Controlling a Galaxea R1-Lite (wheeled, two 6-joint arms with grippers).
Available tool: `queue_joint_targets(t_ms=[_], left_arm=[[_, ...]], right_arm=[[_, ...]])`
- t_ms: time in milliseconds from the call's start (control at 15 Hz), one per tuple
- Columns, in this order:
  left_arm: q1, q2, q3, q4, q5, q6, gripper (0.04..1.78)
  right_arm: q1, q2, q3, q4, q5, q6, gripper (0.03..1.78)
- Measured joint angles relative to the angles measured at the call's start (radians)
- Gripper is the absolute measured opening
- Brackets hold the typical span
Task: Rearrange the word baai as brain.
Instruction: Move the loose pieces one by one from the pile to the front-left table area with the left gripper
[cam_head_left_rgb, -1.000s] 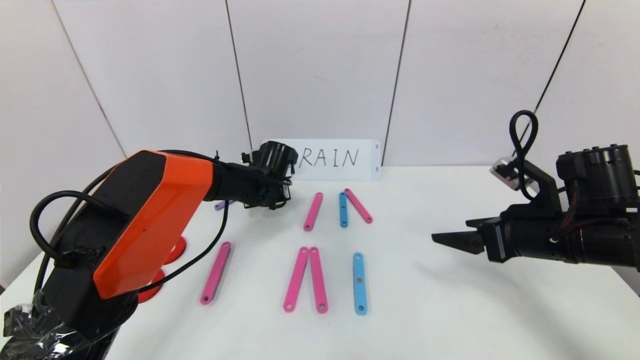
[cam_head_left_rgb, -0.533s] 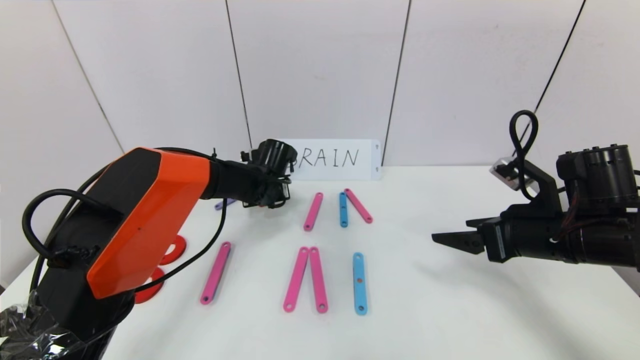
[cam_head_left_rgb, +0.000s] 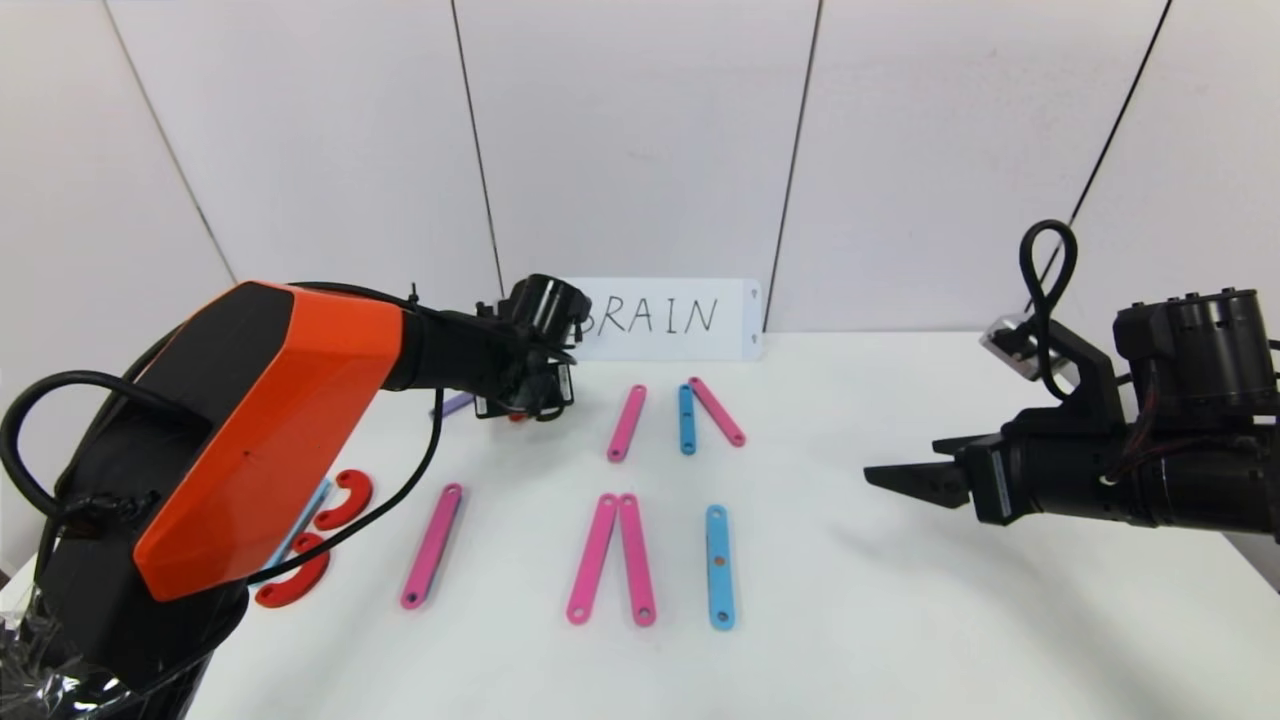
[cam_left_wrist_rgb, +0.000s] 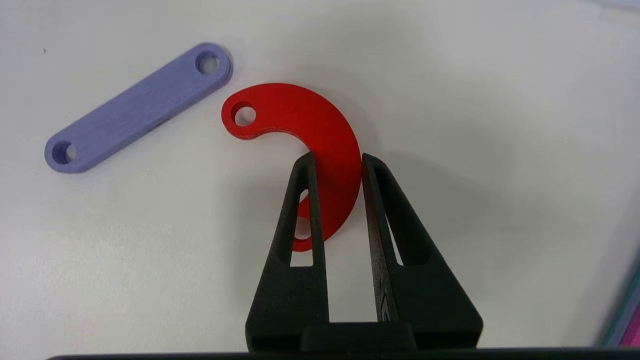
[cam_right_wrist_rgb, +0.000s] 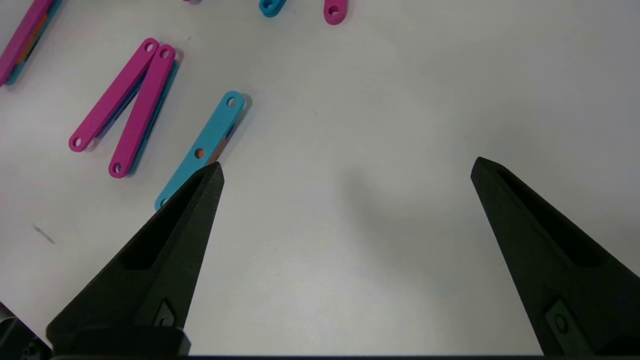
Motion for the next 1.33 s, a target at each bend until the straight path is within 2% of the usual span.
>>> queue_joint_targets(t_ms=[267, 533, 1067, 1333], left_arm=[[-0.018, -0.087, 0.109, 0.071, -0.117, 0.021, 0.28], [-0.027, -0.211, 0.287, 0.07, -0.23, 0.146, 0.28], [-0.027, -0.35, 0.501, 0.024, -0.283, 0.337, 0.28], [-0.03, -0.387, 0.583, -0.011, -0.368, 0.357, 0.28]], right_arm=[[0.0, 0.0, 0.0, 0.0, 0.0, 0.001, 1.73], [-0.001, 0.0, 0.0, 0.0, 0.0, 0.001, 1.73], [-0.001, 0.003, -0.003, 0.0, 0.0, 0.003, 1.73], [-0.002, 0.004, -0.004, 0.0, 0.0, 0.003, 1.73]])
